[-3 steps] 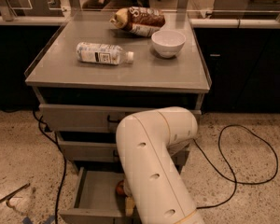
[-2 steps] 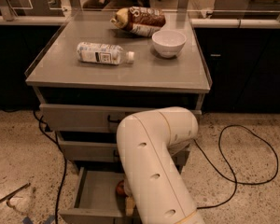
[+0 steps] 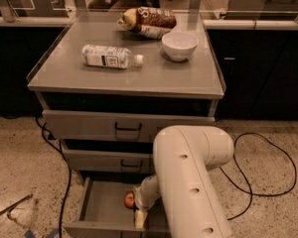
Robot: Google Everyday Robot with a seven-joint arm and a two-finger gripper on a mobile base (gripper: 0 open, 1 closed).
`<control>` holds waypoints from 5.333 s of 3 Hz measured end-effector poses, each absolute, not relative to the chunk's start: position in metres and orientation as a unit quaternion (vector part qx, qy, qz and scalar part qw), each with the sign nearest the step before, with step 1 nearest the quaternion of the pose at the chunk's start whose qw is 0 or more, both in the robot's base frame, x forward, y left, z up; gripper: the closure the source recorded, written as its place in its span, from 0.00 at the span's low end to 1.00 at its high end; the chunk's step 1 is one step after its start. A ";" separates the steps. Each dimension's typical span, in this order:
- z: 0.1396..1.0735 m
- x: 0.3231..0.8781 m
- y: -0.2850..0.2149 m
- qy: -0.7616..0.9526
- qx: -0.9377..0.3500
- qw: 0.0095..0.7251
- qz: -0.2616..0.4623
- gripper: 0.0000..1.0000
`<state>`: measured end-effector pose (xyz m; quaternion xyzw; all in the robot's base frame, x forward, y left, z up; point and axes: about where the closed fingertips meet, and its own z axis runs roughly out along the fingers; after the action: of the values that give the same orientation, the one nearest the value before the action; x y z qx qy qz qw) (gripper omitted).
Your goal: Pick apple from bottom drawer and place on counter
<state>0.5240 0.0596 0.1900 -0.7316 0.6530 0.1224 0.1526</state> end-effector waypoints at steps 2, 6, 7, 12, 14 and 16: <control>0.186 0.536 0.049 0.652 -0.727 0.171 0.129 0.00; 0.182 0.542 0.041 0.661 -0.718 0.171 0.134 0.00; 0.182 0.542 0.041 0.661 -0.718 0.171 0.134 0.00; 0.151 0.560 0.064 0.641 -0.733 0.180 0.138 0.00; 0.140 0.564 0.075 0.634 -0.733 0.196 0.150 0.00; 0.140 0.564 0.075 0.634 -0.733 0.196 0.150 0.42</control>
Offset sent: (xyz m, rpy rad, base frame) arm 0.0172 -0.0114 -0.0009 0.0490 -0.0262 -0.0007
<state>0.5637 0.0747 0.1396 -0.7329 0.6340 0.1497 0.1963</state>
